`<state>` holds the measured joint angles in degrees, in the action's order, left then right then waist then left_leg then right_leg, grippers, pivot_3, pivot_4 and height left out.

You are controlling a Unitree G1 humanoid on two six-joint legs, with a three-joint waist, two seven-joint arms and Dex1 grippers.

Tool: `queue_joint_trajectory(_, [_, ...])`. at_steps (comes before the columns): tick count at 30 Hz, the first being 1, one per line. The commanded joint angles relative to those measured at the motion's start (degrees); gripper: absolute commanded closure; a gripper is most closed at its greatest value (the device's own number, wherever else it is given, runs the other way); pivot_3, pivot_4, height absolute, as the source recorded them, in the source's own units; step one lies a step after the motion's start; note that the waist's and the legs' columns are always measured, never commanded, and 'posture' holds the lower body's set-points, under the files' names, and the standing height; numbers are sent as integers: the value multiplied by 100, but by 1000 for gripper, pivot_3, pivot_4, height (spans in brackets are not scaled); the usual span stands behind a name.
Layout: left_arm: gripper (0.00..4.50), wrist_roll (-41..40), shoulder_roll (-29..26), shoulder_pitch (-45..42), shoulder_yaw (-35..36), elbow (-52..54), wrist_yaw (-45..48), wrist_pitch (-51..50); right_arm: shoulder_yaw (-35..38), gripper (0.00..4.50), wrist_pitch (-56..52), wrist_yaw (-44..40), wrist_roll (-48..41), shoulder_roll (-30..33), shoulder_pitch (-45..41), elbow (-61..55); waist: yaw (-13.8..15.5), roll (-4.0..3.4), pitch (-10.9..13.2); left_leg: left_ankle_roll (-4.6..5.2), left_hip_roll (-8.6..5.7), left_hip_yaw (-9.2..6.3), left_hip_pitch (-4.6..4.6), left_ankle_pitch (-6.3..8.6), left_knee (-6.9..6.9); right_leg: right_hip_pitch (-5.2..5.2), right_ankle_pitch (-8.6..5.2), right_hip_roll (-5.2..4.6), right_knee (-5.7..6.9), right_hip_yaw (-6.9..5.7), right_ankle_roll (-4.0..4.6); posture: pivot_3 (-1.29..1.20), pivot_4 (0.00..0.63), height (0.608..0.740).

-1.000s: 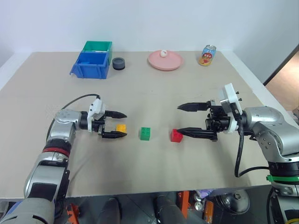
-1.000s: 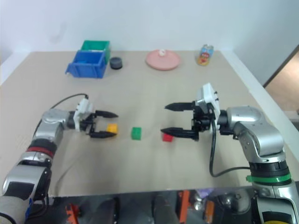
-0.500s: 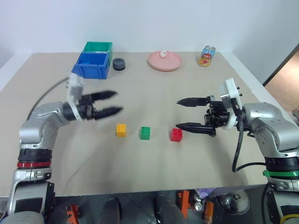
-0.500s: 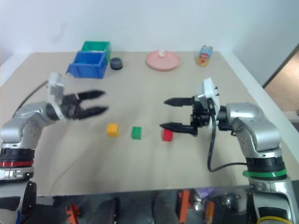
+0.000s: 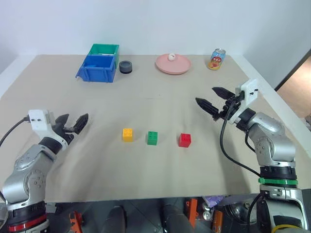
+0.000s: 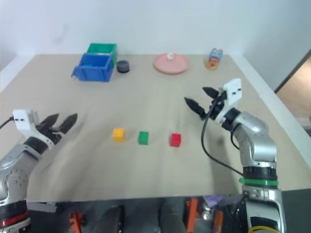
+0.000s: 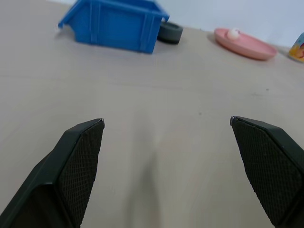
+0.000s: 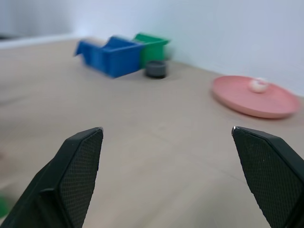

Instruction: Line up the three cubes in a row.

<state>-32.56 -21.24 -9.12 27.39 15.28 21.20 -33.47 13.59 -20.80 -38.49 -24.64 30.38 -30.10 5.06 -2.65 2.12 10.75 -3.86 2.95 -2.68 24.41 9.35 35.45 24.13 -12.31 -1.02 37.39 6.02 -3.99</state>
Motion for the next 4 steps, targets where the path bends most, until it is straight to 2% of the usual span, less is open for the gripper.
queue_joint_trajectory(1, [103, 83, 238, 47, 50, 394, -504, 309, 459, 0, -179, 923, -142, -383, 150, -212, -6, 2, -1, 0, 0, 0, -2, 0, 4, 0, 4, 1, 0, 1, 0, 0, 150, 736])
queue_joint_trajectory(4, [103, 96, 366, 136, -120, 486, -617, 337, 469, 0, -143, 1291, -33, -626, 374, -311, -9, 2, -1, 5, 0, 0, -3, -4, 4, 0, 9, 3, 0, 3, 1, 0, 150, 736])
